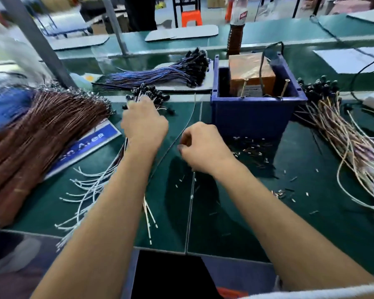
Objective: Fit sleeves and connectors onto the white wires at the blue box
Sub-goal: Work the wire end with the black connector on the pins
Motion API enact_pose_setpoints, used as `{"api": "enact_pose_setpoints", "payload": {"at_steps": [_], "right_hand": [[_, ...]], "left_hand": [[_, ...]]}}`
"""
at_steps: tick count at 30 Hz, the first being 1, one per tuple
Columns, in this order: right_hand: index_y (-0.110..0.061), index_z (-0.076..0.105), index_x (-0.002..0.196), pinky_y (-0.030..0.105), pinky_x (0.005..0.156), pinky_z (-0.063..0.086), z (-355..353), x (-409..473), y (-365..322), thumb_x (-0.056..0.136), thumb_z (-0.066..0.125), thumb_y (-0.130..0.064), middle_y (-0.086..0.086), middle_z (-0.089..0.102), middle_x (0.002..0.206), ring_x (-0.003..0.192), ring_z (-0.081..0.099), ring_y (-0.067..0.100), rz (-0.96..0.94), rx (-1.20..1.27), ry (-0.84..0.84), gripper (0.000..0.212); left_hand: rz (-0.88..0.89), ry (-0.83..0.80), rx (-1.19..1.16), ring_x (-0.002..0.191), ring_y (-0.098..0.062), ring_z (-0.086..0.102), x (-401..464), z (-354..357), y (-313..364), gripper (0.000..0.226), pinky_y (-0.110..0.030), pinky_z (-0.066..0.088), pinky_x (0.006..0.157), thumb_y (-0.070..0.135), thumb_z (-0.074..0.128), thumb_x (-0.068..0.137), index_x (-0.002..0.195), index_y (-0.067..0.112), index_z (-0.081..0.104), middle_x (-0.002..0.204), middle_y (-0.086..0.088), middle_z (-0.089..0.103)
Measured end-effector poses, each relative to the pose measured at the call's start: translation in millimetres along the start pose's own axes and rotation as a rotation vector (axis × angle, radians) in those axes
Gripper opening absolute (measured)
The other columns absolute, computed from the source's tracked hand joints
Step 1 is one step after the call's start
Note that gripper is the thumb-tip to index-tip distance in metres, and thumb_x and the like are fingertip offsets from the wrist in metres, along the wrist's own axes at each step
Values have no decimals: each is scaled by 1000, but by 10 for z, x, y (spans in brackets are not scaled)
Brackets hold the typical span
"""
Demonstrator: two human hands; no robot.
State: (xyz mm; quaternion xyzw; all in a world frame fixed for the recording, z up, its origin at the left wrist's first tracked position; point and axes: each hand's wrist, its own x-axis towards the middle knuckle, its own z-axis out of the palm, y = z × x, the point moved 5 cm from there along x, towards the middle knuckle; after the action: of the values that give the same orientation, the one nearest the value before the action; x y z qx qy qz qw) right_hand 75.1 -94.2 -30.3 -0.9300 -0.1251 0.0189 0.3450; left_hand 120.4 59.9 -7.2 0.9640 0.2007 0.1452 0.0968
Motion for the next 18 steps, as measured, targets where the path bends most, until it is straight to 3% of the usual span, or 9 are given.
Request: {"api": "enact_pose_setpoints", "payload": {"at_steps": [5, 8, 13, 16, 18], "right_hand": [[-8, 73, 96, 41, 80, 61, 246, 137, -144, 89, 64, -10, 16, 72, 98, 88, 70, 37, 29, 10, -41, 12], [-7, 69, 97, 40, 78, 61, 294, 194, -172, 87, 61, -7, 16, 68, 101, 88, 67, 37, 42, 0, -48, 13], [-8, 70, 100, 41, 77, 62, 315, 233, -132, 88, 60, -9, 15, 70, 102, 85, 69, 37, 55, 12, -70, 15], [-10, 71, 97, 38, 81, 61, 290, 244, -87, 92, 64, -14, 14, 69, 101, 90, 68, 32, 74, 84, -34, 10], [-12, 73, 93, 33, 82, 56, 209, 223, -75, 95, 67, -19, 11, 72, 98, 95, 67, 29, 61, 124, 75, 9]], "left_hand": [[62, -1, 203, 135, -45, 34, 378, 179, -96, 51, -47, 32, 110, 44, 71, 91, 136, 26, 55, 144, -26, 37], [179, -32, 200, 143, -45, 22, 444, 325, 17, 37, -51, 28, 115, 27, 69, 94, 130, 34, 64, 154, -19, 23], [255, 70, 146, 130, -40, 33, 536, 346, 115, 13, -44, 32, 107, 19, 75, 88, 100, 24, 76, 138, -14, 36], [269, 112, 46, 124, -37, 38, 546, 275, 156, 11, -42, 34, 103, 29, 76, 90, 98, 22, 76, 125, -12, 49], [279, 143, -136, 118, -34, 49, 545, 144, 215, 15, -38, 38, 98, 36, 74, 92, 97, 22, 76, 115, -10, 64]]}}
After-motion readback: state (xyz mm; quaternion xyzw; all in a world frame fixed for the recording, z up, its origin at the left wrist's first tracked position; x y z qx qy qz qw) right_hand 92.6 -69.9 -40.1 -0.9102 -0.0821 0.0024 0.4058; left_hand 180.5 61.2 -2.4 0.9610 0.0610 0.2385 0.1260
